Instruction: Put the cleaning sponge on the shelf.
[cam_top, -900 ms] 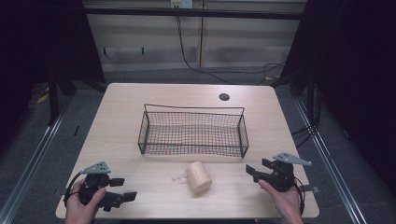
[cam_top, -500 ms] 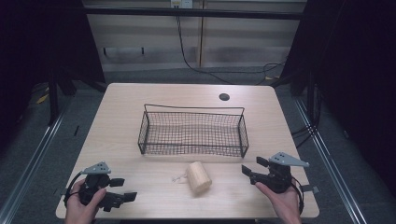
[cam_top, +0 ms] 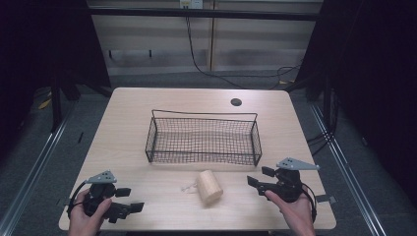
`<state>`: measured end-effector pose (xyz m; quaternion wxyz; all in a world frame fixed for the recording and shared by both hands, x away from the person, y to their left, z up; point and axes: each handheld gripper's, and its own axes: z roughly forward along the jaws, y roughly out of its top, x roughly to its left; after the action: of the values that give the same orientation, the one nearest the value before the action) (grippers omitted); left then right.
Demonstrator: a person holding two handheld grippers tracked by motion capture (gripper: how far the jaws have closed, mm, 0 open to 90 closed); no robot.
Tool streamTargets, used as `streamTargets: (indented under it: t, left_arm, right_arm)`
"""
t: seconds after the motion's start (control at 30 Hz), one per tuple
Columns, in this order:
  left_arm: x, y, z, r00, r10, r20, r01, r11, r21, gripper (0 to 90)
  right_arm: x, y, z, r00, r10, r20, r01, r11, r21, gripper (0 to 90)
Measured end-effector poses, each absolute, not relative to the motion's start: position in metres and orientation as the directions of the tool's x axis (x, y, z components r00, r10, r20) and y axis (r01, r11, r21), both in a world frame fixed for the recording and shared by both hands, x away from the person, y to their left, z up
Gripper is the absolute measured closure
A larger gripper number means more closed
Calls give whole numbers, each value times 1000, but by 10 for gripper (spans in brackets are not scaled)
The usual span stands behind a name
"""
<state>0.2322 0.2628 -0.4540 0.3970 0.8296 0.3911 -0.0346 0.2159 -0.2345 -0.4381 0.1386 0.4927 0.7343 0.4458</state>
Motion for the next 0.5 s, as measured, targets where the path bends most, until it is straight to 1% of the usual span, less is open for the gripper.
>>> streamTargets:
  t: [0.03, 0.17, 0.23, 0.37, 0.5]
  left_arm:
    - [232, 263, -454, 694, 619, -368, 675, -381, 631, 174]
    - [232, 263, -455, 692, 623, -365, 676, -383, 630, 174]
    - [232, 263, -455, 692, 622, -366, 676, -381, 631, 174]
    - [232, 263, -455, 691, 622, -368, 678, -382, 628, 174]
    - [232, 263, -455, 692, 623, -365, 677, -383, 629, 174]
  right_arm:
    - [217, -232, -437, -486, 843, 232, 598, 127, 792, 327]
    - [221, -223, -432, -514, 825, 236, 603, 151, 784, 331]
    - [223, -219, -429, -517, 820, 247, 627, 167, 761, 383]
    - [225, -213, -426, -521, 812, 263, 647, 174, 743, 393]
    - [228, -207, -419, -533, 799, 277, 660, 189, 727, 441]
